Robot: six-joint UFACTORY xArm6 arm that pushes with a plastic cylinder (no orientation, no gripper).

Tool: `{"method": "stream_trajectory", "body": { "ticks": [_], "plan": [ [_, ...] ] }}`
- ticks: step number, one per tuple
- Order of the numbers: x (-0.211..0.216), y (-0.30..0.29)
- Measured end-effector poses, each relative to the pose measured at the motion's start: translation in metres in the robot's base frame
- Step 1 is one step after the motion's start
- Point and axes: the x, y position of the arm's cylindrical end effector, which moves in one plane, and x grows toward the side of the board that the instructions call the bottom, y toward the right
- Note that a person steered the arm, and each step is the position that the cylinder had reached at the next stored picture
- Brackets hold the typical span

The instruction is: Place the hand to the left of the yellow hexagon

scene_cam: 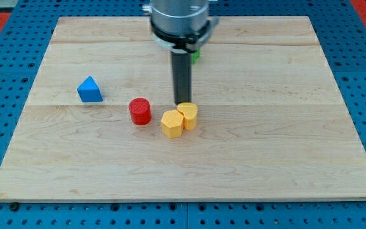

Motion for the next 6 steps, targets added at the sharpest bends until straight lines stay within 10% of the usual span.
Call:
{"method": "stream_trajectory", "body": {
  "ticks": [3,4,6],
  "plan": [
    [0.047,0.103],
    [0.127,0.084],
    [0.104,-0.037]
  ]
}}
